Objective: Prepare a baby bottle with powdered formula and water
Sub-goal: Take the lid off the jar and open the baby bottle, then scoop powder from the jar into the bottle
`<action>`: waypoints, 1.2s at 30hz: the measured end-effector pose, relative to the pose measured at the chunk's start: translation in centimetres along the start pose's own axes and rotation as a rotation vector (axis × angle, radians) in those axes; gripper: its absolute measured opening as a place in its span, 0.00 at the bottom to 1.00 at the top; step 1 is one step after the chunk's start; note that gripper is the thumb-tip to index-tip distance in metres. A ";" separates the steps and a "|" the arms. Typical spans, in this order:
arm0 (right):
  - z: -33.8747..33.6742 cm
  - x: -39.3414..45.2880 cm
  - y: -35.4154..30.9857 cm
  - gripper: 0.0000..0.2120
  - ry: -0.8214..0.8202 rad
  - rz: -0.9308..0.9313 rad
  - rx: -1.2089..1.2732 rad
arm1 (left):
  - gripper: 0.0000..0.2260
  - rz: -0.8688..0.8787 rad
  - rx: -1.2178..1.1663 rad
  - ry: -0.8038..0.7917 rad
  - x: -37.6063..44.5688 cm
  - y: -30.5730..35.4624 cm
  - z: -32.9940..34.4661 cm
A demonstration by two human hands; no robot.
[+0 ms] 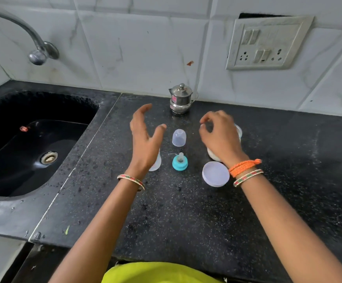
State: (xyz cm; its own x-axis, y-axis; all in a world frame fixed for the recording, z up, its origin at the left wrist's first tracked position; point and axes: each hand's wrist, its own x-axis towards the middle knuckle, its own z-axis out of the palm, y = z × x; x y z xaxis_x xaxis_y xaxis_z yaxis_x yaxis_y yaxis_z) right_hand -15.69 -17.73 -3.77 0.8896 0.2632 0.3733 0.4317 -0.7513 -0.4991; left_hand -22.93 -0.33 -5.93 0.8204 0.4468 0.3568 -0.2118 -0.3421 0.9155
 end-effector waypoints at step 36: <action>-2.6 1.4 5.9 0.08 -0.158 0.123 -0.358 | 0.17 -0.172 0.001 -0.424 0.9 -2.4 9.5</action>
State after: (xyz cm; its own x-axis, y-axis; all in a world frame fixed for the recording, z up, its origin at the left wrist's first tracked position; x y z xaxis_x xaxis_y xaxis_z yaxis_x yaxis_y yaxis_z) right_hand -12.27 -23.36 -4.14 0.9553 0.2273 0.1889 0.2665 -0.9389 -0.2180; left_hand -16.65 -6.93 -9.59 0.9886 0.1195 0.0915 -0.0529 -0.2937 0.9544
